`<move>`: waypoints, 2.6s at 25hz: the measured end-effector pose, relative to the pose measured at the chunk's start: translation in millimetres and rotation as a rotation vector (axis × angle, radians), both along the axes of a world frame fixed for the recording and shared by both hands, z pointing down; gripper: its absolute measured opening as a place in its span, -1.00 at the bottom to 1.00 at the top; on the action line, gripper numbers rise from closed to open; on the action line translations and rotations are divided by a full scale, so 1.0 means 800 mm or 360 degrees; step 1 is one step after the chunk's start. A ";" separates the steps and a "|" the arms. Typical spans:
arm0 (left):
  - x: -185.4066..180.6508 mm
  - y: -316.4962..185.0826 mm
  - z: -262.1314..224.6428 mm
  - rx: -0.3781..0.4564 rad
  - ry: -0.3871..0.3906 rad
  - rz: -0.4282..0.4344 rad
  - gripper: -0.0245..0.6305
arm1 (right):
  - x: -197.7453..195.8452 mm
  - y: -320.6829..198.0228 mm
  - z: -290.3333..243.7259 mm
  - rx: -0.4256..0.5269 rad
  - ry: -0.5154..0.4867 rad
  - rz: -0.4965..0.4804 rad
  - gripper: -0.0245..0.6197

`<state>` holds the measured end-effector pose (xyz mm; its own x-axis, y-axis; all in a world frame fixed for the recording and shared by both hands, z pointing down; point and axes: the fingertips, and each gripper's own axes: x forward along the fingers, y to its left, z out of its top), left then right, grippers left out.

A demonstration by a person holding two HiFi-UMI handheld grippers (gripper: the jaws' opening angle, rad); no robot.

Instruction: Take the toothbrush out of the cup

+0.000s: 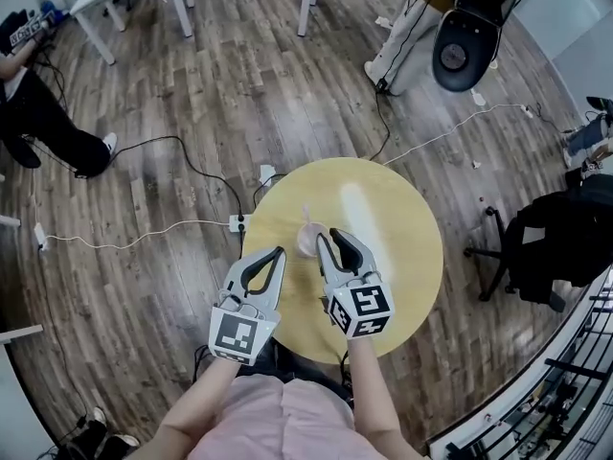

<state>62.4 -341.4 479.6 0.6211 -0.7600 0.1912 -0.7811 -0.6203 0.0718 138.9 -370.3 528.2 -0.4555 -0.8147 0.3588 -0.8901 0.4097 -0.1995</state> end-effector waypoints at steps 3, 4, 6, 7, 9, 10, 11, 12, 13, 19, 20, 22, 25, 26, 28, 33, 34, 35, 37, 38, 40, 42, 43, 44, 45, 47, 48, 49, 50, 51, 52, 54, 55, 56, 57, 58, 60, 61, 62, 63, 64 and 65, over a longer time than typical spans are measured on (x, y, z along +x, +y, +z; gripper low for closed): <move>-0.003 -0.014 0.010 -0.0005 0.0027 -0.0010 -0.93 | -0.011 -0.019 0.031 -0.0105 0.0086 -0.0051 -0.52; -0.004 -0.016 0.016 -0.0034 0.0026 -0.0012 -0.93 | -0.013 -0.024 0.040 -0.0137 0.0115 -0.0064 -0.50; -0.007 -0.020 0.031 -0.0106 0.0020 -0.0019 -0.93 | -0.016 -0.034 0.057 -0.0187 0.0174 -0.0080 -0.47; -0.008 -0.023 0.035 -0.0119 0.0028 -0.0027 -0.93 | -0.018 -0.039 0.065 -0.0209 0.0199 -0.0082 -0.46; -0.012 -0.029 0.041 -0.0127 0.0045 -0.0044 -0.93 | -0.020 -0.046 0.078 -0.0249 0.0234 -0.0083 -0.45; -0.014 -0.032 0.044 -0.0133 0.0046 -0.0049 -0.93 | -0.022 -0.049 0.083 -0.0267 0.0251 -0.0087 -0.44; -0.016 -0.035 0.047 -0.0142 0.0044 -0.0050 -0.93 | -0.025 -0.053 0.088 -0.0285 0.0274 -0.0094 -0.43; -0.018 -0.039 0.050 -0.0154 0.0041 -0.0051 -0.93 | -0.028 -0.057 0.093 -0.0302 0.0305 -0.0106 -0.42; -0.020 -0.042 0.054 -0.0173 0.0037 -0.0052 -0.93 | -0.032 -0.061 0.099 -0.0320 0.0338 -0.0120 -0.42; -0.020 -0.051 0.065 -0.0198 0.0056 -0.0060 -0.93 | -0.043 -0.071 0.121 -0.0398 0.0435 -0.0162 -0.58; -0.019 -0.051 0.067 -0.0204 0.0056 -0.0059 -0.93 | -0.043 -0.072 0.122 -0.0402 0.0441 -0.0162 -0.68; -0.018 -0.051 0.071 -0.0237 0.0043 -0.0055 -0.93 | -0.042 -0.074 0.123 -0.0404 0.0444 -0.0160 -0.83; -0.017 -0.053 0.071 -0.0230 0.0051 -0.0062 -0.93 | -0.039 -0.074 0.122 -0.0395 0.0439 -0.0154 -0.84; -0.017 -0.053 0.070 -0.0222 0.0056 -0.0065 -0.93 | -0.038 -0.073 0.121 -0.0390 0.0431 -0.0150 -0.84; -0.019 -0.053 0.069 -0.0219 0.0058 -0.0069 -0.93 | -0.035 -0.072 0.116 -0.0368 0.0398 -0.0136 -0.84; -0.019 -0.058 0.058 -0.0191 0.0060 -0.0073 -0.93 | -0.030 -0.075 0.083 -0.0237 0.0271 -0.0096 -0.84; -0.018 -0.060 0.053 -0.0178 0.0062 -0.0073 -0.93 | -0.028 -0.075 0.076 -0.0208 0.0244 -0.0088 -0.84; -0.016 -0.061 0.048 -0.0161 0.0063 -0.0070 -0.93 | -0.025 -0.074 0.069 -0.0180 0.0216 -0.0078 -0.84; -0.012 -0.063 0.035 -0.0116 0.0073 -0.0061 -0.93 | -0.018 -0.070 0.055 -0.0126 0.0162 -0.0046 -0.84; -0.010 -0.064 0.027 -0.0089 0.0080 -0.0056 -0.93 | -0.015 -0.067 0.047 -0.0098 0.0136 -0.0028 -0.84; -0.004 -0.066 0.009 -0.0030 0.0100 -0.0048 -0.93 | -0.008 -0.063 0.028 -0.0039 0.0090 0.0004 -0.84; 0.001 -0.065 -0.007 0.0016 0.0126 -0.0043 -0.93 | -0.002 -0.056 0.009 0.0017 0.0053 0.0026 -0.84; 0.003 -0.063 -0.014 0.0031 0.0136 -0.0041 -0.93 | 0.000 -0.052 0.000 0.0042 0.0036 0.0036 -0.84; 0.004 -0.061 -0.020 0.0038 0.0140 -0.0037 -0.93 | 0.003 -0.048 -0.010 0.0066 0.0019 0.0048 -0.84; 0.005 -0.058 -0.024 0.0038 0.0133 -0.0028 -0.93 | 0.004 -0.044 -0.020 0.0091 0.0005 0.0061 -0.84; 0.006 -0.051 -0.031 0.0050 0.0116 -0.0005 -0.93 | 0.006 -0.035 -0.038 0.0143 -0.0016 0.0091 -0.84; 0.007 -0.048 -0.037 0.0072 0.0118 0.0004 -0.93 | 0.008 -0.029 -0.047 0.0167 -0.0025 0.0106 -0.84; 0.009 -0.045 -0.043 0.0093 0.0120 0.0012 -0.93 | 0.009 -0.023 -0.056 0.0192 -0.0037 0.0119 -0.84; 0.011 -0.041 -0.049 0.0110 0.0122 0.0018 -0.93 | 0.012 -0.017 -0.065 0.0218 -0.0050 0.0132 -0.84; 0.013 -0.037 -0.054 0.0124 0.0124 0.0025 -0.93 | 0.014 -0.011 -0.075 0.0246 -0.0063 0.0143 -0.84; 0.015 -0.033 -0.061 0.0149 0.0133 0.0029 -0.93 | 0.016 -0.005 -0.084 0.0277 -0.0076 0.0154 -0.84; 0.018 -0.027 -0.079 0.0222 0.0174 0.0031 -0.93 | 0.019 0.007 -0.102 0.0338 -0.0092 0.0174 -0.84; 0.018 -0.023 -0.085 0.0240 0.0183 0.0032 -0.93 | 0.019 0.013 -0.110 0.0363 -0.0096 0.0181 -0.84; 0.017 -0.020 -0.089 0.0243 0.0182 0.0033 -0.93 | 0.020 0.019 -0.118 0.0385 -0.0099 0.0188 -0.84; 0.016 -0.016 -0.094 0.0245 0.0184 0.0031 -0.93 | 0.020 0.024 -0.125 0.0404 -0.0102 0.0193 -0.84; 0.015 -0.013 -0.100 0.0255 0.0195 0.0026 -0.93 | 0.019 0.029 -0.133 0.0425 -0.0105 0.0196 -0.84; 0.012 -0.008 -0.110 0.0278 0.0191 0.0016 -0.93 | 0.019 0.037 -0.149 0.0471 -0.0105 0.0196 -0.84; 0.012 -0.006 -0.118 0.0306 0.0204 0.0009 -0.93 | 0.019 0.041 -0.157 0.0494 -0.0101 0.0197 -0.84; 0.013 -0.005 -0.132 0.0352 0.0241 -0.0001 -0.93 | 0.019 0.045 -0.164 0.0513 -0.0099 0.0201 -0.84; 0.014 -0.003 -0.144 0.0398 0.0276 -0.0010 -0.93 | 0.020 0.049 -0.170 0.0530 -0.0101 0.0206 -0.84; 0.015 -0.001 -0.153 0.0433 0.0294 -0.0013 -0.93 | 0.020 0.053 -0.176 0.0546 -0.0106 0.0209 -0.84; 0.017 0.001 -0.160 0.0456 0.0301 -0.0012 -0.93 | 0.020 0.057 -0.182 0.0562 -0.0110 0.0208 -0.84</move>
